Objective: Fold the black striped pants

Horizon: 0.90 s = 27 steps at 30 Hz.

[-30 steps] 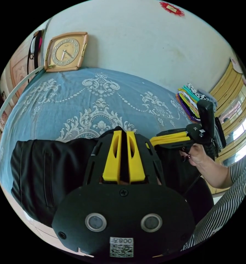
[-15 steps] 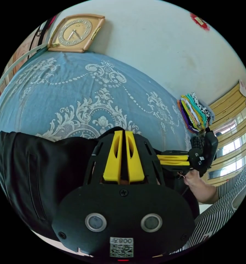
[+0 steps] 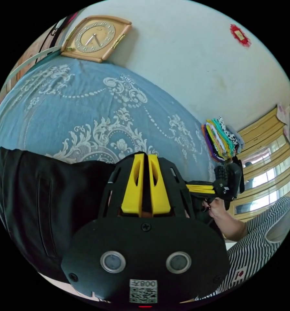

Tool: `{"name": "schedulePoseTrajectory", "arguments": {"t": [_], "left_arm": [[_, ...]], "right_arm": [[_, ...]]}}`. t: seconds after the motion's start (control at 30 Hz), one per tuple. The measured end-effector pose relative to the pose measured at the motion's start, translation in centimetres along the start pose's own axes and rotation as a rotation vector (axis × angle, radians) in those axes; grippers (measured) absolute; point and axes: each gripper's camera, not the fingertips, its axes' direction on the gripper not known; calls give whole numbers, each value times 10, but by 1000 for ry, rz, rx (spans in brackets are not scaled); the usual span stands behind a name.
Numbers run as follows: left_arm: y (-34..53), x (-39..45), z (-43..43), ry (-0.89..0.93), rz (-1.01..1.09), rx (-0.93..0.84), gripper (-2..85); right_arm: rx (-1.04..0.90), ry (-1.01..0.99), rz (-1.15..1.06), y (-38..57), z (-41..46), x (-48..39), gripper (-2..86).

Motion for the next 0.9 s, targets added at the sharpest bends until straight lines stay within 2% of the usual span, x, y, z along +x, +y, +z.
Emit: {"name": "schedulePoseTrajectory", "arguments": {"t": [0.27,0.4,0.5,0.57,0.67,0.73,0.83,0.9], "left_arm": [[21,-14,-40,4,-13,61,3],[26,-16,-12,-196,23,-103,2],[36,-19,-19,-182,-2,-85,2],[46,-16,-38,-205,-8,-10,2],[64,-15,-73,-307,-15,94,2],[76,-26,-97,-451,-67,139,2],[90,-55,-111,-571,-156,86,2],[103,-71,-115,-481,-202,77,2]], "right_arm": [[34,-29,23,12,18,12,2],[35,-41,24,17,28,18,1],[32,-57,40,21,35,23,1],[25,-50,55,23,38,24,1],[57,-14,58,30,37,23,1],[101,-47,45,31,36,22,1],[111,-61,5,22,47,20,1],[103,-66,-18,14,58,20,1]]}}
